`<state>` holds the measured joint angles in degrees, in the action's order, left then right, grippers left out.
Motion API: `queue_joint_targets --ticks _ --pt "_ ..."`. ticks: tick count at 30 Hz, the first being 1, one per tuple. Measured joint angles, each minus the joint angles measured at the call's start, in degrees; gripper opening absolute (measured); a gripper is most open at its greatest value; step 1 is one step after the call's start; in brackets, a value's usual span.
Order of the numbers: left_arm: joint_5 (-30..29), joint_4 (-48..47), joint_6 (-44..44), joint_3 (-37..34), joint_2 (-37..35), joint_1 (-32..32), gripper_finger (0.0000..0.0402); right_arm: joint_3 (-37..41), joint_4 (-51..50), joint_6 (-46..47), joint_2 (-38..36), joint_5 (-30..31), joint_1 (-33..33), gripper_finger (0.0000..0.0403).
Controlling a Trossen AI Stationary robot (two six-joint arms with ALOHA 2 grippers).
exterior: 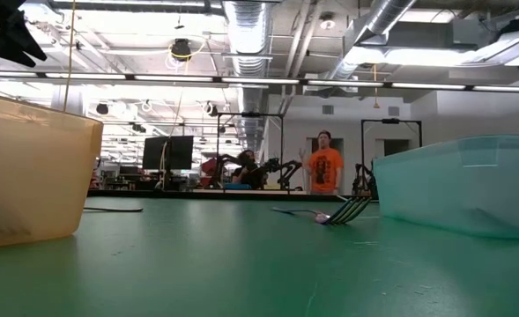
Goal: Sort silverware by color (type)
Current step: Put the purple fork into the pink bin
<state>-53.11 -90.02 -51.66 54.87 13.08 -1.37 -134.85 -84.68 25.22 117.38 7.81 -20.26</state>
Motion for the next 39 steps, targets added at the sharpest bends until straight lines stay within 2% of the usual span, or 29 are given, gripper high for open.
queue_joint_targets --ticks 6,14,17,20,24,30,34,39 --pt "0.7 0.0 0.0 0.0 0.0 0.0 0.0158 0.0 -5.1 4.6 0.0 0.0 -4.5 0.0029" --pt "1.9 0.0 -0.4 0.0 0.0 0.0 0.0158 0.8 -5.1 3.2 -2.3 0.2 -8.2 0.0029" --pt "1.9 0.0 -3.3 0.0 0.0 0.0 0.0158 2.9 -5.3 3.7 -5.2 2.6 -8.6 0.0029" --pt "1.7 0.0 -4.9 0.0 0.0 0.0 0.0158 8.2 -5.3 4.8 -9.7 3.0 -10.0 0.0029" --pt "1.8 0.0 -4.9 0.0 0.0 0.0 0.0158 19.1 -4.7 9.2 -16.6 4.9 -12.7 0.0029" --pt "7.9 0.0 -5.0 0.0 0.0 0.0 0.0158 32.6 -0.2 15.4 -26.6 6.8 -15.5 0.0029" --pt "12.6 0.0 -5.0 0.0 0.0 0.0 0.0158 37.6 2.6 17.2 -30.3 7.7 -16.5 0.0029" --pt "16.6 0.0 -5.0 0.0 0.0 0.0 0.0158 39.8 3.0 15.5 -32.0 7.8 -17.5 0.0029"
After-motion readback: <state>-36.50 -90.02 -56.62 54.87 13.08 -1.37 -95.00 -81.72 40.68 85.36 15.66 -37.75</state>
